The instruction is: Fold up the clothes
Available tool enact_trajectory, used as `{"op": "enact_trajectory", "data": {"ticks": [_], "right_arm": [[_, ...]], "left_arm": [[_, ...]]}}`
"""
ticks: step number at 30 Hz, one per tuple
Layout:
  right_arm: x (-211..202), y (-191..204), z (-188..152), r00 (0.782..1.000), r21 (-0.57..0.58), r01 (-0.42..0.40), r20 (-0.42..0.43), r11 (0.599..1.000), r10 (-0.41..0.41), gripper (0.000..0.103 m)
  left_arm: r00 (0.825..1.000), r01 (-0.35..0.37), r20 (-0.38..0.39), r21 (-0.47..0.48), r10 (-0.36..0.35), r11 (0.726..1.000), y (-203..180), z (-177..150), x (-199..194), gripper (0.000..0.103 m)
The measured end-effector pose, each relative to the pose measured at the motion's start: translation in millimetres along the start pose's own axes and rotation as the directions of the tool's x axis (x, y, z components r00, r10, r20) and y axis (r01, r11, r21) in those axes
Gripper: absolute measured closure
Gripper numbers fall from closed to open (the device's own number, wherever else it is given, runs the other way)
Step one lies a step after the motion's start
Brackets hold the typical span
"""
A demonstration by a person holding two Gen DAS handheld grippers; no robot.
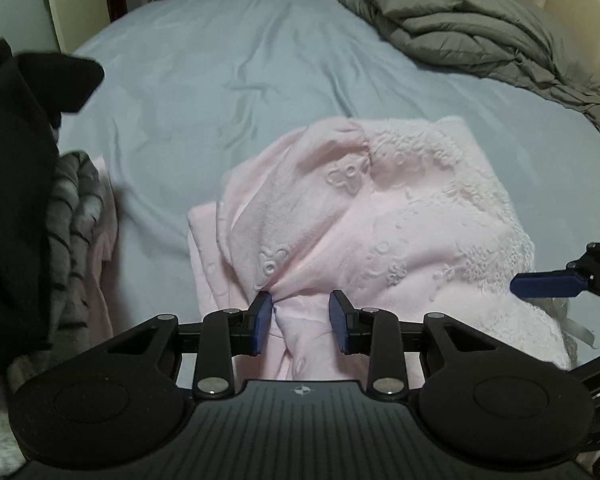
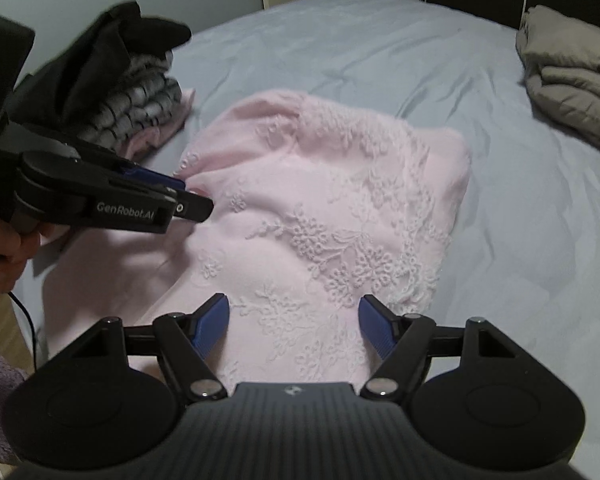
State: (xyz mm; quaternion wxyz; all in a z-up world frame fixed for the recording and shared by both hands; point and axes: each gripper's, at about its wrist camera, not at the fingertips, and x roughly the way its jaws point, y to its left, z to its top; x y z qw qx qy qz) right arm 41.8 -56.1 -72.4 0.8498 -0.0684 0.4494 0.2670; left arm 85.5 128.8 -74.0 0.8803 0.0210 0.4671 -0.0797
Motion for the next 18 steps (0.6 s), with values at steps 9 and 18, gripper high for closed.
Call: {"op": "enact_trajectory", "data": {"ticks": [9,18], "right_arm": [[-9,-5,7,1.0,0.034,-0.02,0.002,0.999,0.02,0.028],[-31,-43,6,0.997,0.263,-0.037,0.077,0.964,0.017,0.021]], "left_arm": [[0.999,0.04,0.018,-0.055,-0.039,0.998,11,-2,-16,0.055],[0.998,0.063,0.015,-0.138,-0.061,0.988,26,-12,-13,0.035]]}}
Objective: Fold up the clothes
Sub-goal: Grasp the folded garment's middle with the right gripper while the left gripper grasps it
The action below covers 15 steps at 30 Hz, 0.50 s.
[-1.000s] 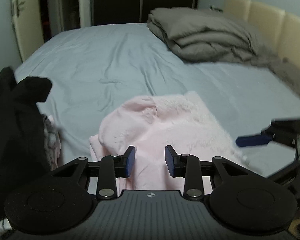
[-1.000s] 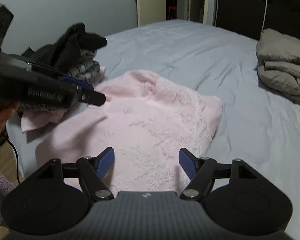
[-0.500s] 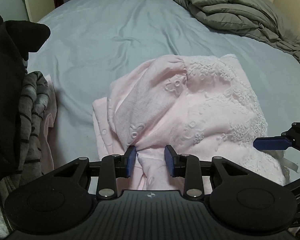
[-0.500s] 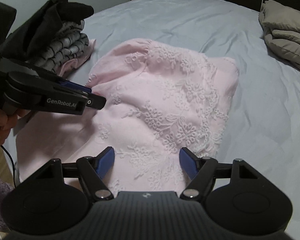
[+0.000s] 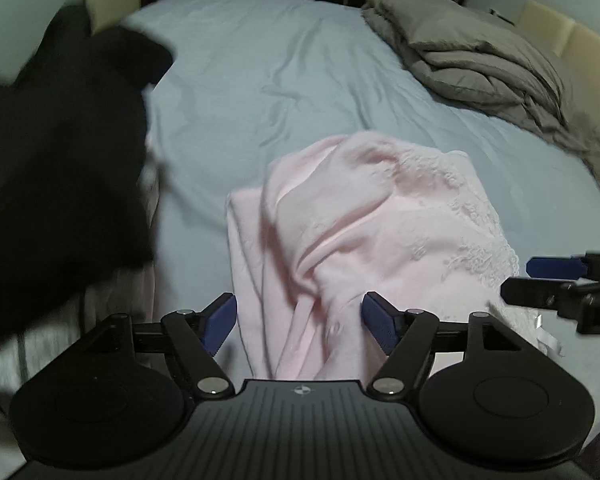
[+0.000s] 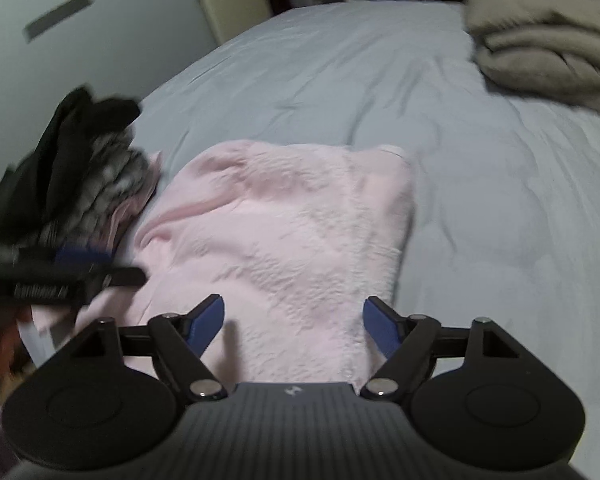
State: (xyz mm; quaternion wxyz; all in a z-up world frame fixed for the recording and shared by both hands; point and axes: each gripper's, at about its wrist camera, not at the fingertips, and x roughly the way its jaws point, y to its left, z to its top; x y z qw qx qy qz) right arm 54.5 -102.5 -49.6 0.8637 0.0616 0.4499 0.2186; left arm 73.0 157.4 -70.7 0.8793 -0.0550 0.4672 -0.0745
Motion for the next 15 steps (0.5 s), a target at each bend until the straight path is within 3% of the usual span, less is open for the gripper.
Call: {"op": "enact_trajectory", "data": {"ticks": [5,15], "right_arm": [[16,-19,-3,0.999,0.154,-0.008,-0.046,0.988,0.016,0.021],[45,-30,-9,0.995,0.252,-0.006,-0.096,0.968,0.031,0.021]], "left_arm": [[1.0,0.012,-0.003,-0.047,-0.012,0.999,9,-4,1,0.034],[0.997,0.047,-0.052,-0.121,-0.053,0.992,20,-6,24,0.026]]}}
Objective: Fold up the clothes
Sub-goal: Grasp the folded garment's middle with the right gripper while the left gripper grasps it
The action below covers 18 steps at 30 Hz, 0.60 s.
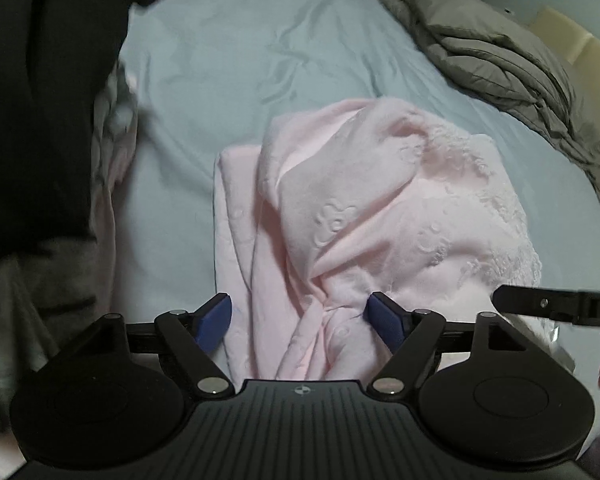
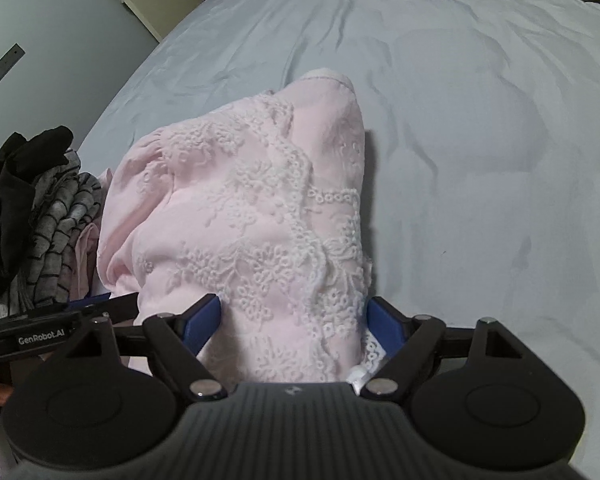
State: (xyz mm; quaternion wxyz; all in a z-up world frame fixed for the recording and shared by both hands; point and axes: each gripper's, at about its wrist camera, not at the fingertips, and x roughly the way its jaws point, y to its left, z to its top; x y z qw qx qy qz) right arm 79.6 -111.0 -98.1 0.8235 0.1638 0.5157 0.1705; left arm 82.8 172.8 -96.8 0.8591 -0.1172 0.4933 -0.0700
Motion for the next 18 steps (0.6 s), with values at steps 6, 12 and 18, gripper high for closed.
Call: {"op": "enact_trajectory", "data": {"ticks": [6,12,18], "right_arm": [[13,1,0,1.0,0.021,-0.005,-0.015,1.0,0.005,0.019],[21,15,1,1.0,-0.002,0.005,-0.019,1.0,-0.005,0.021],[22,25,4,1.0,-0.023,0.017,-0.017,1.0,-0.017,0.034]], "left_arm": [[1.0,0.016,-0.012,-0.048,-0.017,0.999,3,1,10,0.024],[1.0,0.019,-0.019,-0.066,-0.02,0.998,1,2,13,0.032],[0.998,0.051,-0.023,-0.048,-0.052,0.998,-5,4,10,0.062]]}}
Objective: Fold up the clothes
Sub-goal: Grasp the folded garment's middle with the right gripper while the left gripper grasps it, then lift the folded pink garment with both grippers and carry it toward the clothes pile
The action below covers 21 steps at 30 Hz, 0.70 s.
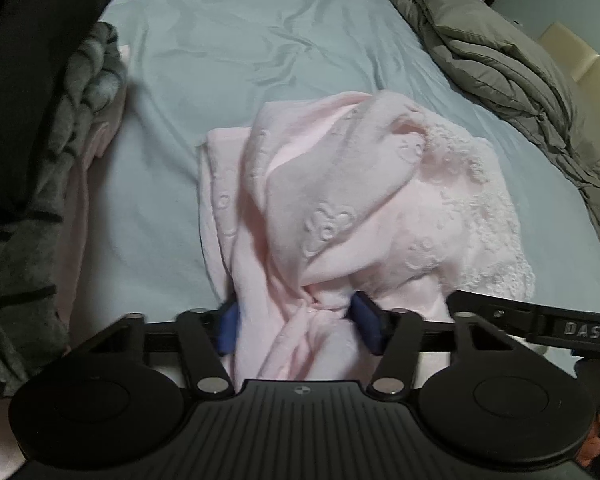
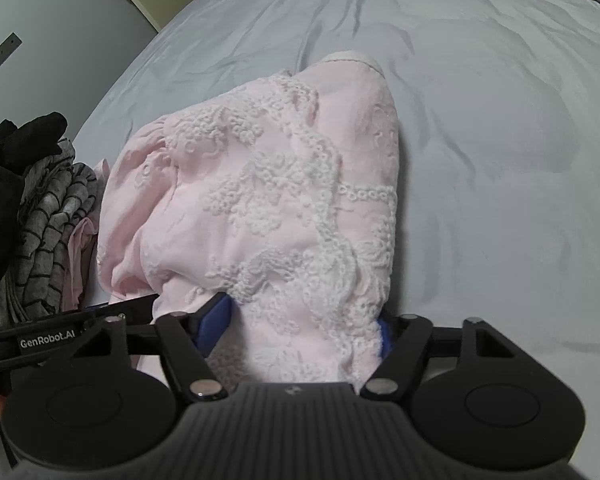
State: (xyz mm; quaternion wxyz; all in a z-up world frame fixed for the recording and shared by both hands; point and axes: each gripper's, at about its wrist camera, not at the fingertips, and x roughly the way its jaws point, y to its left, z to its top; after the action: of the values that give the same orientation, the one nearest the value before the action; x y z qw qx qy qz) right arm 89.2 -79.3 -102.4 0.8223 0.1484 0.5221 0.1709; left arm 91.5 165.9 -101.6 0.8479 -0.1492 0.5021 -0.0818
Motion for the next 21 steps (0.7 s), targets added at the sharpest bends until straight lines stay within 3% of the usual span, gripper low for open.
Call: {"op": "enact_trajectory", "data": {"ticks": [10,21], "right_arm": [[-18,6,3,0.999,-0.059,-0.01,0.04,0.998,0.012,0.073],[-48,2,2,0.992,-0.115,-0.062,0.102,0.991,0.074,0.078]], "left_arm": [[0.999,-0.033,0.002,0.078,0.033,0.996,-21,1,-8,0.081],[0.996,-0.041,0.079,0.118,0.032,0.992,-35,5,-41,0.088]]}}
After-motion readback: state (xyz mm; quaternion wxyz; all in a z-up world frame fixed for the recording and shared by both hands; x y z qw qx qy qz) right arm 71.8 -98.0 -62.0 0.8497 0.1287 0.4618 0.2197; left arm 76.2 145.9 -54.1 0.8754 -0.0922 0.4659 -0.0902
